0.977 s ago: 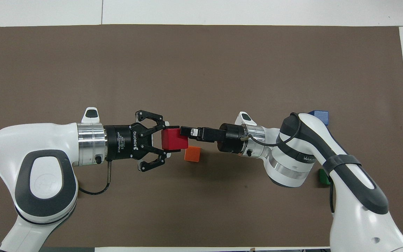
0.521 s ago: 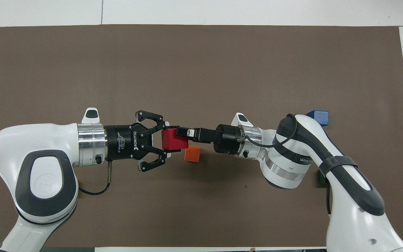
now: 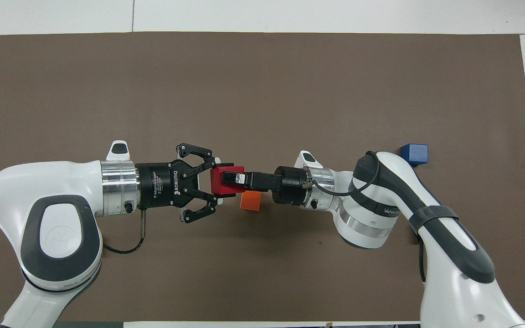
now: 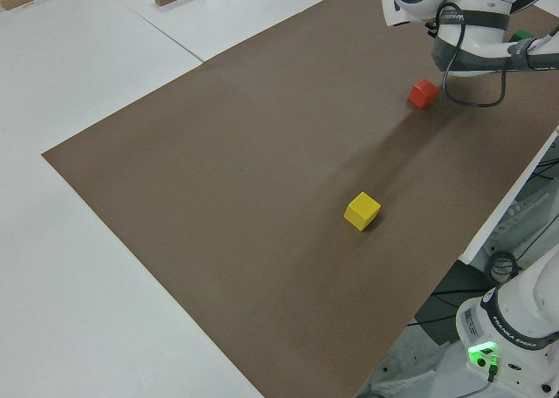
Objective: Transfer red block to right arm and stack on blue block
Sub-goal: 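Close the right gripper on the red cube and open the left gripper, then carry the red cube over the blue cube while the left gripper retracts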
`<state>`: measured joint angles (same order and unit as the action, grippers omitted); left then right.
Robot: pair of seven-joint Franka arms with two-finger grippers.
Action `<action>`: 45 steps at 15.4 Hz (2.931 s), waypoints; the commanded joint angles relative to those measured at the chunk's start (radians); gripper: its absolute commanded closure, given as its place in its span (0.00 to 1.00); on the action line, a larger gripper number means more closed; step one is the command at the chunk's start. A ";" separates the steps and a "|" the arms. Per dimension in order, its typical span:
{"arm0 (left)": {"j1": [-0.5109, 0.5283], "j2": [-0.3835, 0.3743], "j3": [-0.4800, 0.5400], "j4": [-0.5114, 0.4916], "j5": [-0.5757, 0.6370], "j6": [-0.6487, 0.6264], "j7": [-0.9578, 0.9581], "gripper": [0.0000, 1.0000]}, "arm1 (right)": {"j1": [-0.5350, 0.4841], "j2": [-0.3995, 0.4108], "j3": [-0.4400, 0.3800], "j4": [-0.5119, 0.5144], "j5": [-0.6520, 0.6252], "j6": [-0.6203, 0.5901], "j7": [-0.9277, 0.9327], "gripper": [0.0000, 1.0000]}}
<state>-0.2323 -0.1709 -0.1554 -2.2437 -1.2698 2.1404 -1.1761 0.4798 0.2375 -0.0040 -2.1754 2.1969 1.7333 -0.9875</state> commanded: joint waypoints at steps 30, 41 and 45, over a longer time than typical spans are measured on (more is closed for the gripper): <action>0.353 0.008 0.022 0.162 0.354 -0.284 0.012 0.00 | -0.127 -0.121 -0.008 0.032 -0.455 0.264 0.222 1.00; 0.390 0.131 0.020 0.545 0.973 -0.669 0.635 0.00 | -0.483 -0.208 -0.014 0.069 -1.579 0.265 0.357 1.00; 0.357 0.053 -0.015 0.532 1.011 -0.709 0.707 0.00 | -0.535 -0.196 -0.014 0.072 -1.921 0.362 0.449 1.00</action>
<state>0.1602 -0.0900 -0.1449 -1.7195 -0.2952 1.4648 -0.4941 -0.0394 0.0449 -0.0332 -2.1032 0.4080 2.0533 -0.6094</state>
